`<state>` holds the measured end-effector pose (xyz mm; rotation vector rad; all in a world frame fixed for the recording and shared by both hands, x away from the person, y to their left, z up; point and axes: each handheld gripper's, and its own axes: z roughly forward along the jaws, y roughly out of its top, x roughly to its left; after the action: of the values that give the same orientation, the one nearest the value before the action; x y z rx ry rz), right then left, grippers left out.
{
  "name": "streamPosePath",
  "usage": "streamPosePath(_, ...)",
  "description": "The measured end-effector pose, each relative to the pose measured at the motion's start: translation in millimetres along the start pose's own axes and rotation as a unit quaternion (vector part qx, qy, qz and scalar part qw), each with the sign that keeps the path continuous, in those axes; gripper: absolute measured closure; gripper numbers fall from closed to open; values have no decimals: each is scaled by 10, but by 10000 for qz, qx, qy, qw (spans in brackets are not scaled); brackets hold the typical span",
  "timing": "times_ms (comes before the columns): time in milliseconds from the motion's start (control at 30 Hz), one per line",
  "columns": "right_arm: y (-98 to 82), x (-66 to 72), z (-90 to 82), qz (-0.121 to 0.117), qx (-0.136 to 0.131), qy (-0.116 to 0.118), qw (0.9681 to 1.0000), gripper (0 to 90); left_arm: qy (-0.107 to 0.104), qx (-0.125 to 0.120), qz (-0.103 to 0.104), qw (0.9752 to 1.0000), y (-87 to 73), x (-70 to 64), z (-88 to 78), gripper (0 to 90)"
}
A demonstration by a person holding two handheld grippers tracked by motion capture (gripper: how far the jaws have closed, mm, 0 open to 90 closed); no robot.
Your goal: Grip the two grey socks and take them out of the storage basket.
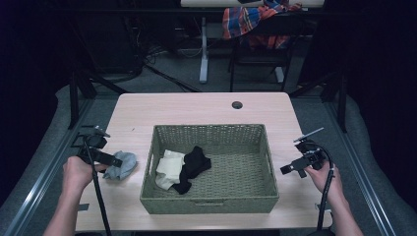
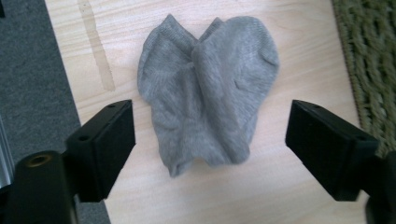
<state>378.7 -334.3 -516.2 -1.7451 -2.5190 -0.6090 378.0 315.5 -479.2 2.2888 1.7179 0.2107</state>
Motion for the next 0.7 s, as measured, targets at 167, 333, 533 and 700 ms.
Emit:
streamPosePath(167, 0, 3, 1, -12, -3, 14, 10000, 0, 10, -134, 57, 9999, -74, -39, -130, 109)
streamPosePath(333, -1, -2, -2, -12, 13, 18, 10000, 0, 32, -196, 68, 9998, -162, -75, -200, 60)
streamPosePath(533, -2, 3, -6, 12, -3, -6, 10000, 0, 66, -265, 63, 9996, -290, -122, -252, 6)
streamPosePath(700, -3, 6, -3, 8, -3, -3, 10000, 0, 112, -292, 67, 9995, -408, -168, -245, 2)
